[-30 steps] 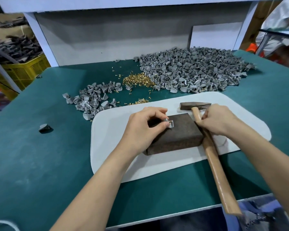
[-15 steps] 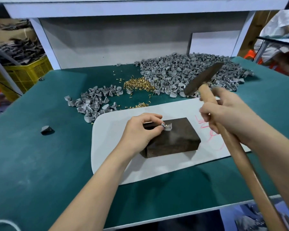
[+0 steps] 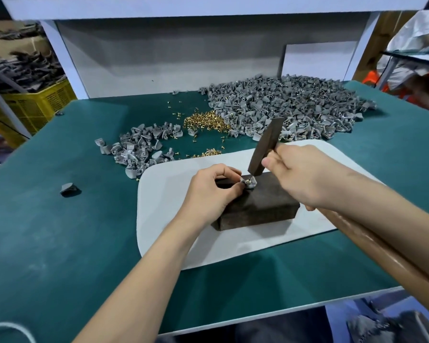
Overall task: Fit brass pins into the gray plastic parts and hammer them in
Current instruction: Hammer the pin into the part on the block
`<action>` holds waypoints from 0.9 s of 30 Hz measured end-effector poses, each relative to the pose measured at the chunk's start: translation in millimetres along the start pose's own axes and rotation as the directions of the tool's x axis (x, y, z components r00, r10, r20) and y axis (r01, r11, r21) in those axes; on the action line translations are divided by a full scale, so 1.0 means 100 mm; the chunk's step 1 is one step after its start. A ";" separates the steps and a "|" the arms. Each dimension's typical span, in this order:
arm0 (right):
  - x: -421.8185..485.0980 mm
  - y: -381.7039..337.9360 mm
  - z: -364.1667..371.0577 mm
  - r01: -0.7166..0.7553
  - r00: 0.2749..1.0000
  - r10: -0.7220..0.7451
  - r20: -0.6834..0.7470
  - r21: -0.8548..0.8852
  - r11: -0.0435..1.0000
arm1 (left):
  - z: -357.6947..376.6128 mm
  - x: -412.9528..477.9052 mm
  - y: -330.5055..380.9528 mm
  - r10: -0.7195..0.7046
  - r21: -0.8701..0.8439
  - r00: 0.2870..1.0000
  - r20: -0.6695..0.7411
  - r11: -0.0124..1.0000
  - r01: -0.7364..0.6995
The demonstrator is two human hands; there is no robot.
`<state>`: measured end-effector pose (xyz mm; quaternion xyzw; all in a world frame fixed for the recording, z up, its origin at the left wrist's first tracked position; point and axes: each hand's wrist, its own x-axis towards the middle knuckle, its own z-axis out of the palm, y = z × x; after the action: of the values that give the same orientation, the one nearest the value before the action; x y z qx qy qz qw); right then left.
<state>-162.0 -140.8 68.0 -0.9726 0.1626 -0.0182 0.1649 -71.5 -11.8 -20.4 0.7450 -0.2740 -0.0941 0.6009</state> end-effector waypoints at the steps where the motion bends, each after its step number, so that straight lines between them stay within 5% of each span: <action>1: 0.00 -0.01 0.01 0.000 1.000 0.000 0.018 -0.021 1.000 | 0.00 0.00 0.00 -0.001 0.002 1.000 -0.001 1.000 0.001; 9: 0.00 -0.09 -0.10 0.032 0.996 -0.036 -0.079 -0.048 0.998 | 0.00 0.01 0.00 -0.027 0.002 1.000 -0.008 1.000 0.027; 13: -0.03 -0.08 0.10 0.024 0.999 -0.021 0.024 -0.132 0.991 | 0.01 0.01 0.01 -0.026 0.000 1.000 -0.005 1.000 0.026; 17: 0.02 -0.08 -0.06 0.035 0.997 -0.041 -0.073 -0.078 0.996 | 0.00 0.01 0.02 -0.031 0.010 0.999 -0.014 0.999 0.031; 21: -0.01 -0.06 0.05 -0.008 1.000 0.011 0.020 -0.126 0.992 | 0.00 0.00 0.01 -0.017 0.024 1.000 -0.007 1.000 0.018; 27: 0.00 -0.06 -0.01 0.035 0.997 -0.043 -0.061 -0.126 0.991 | -0.02 0.01 0.01 -0.018 0.050 1.000 -0.018 0.999 0.019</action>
<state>-160.4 -135.9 71.4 -0.9830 0.1496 -0.0422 0.0979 -70.3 -11.2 -18.6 0.7631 -0.2638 -0.0863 0.5836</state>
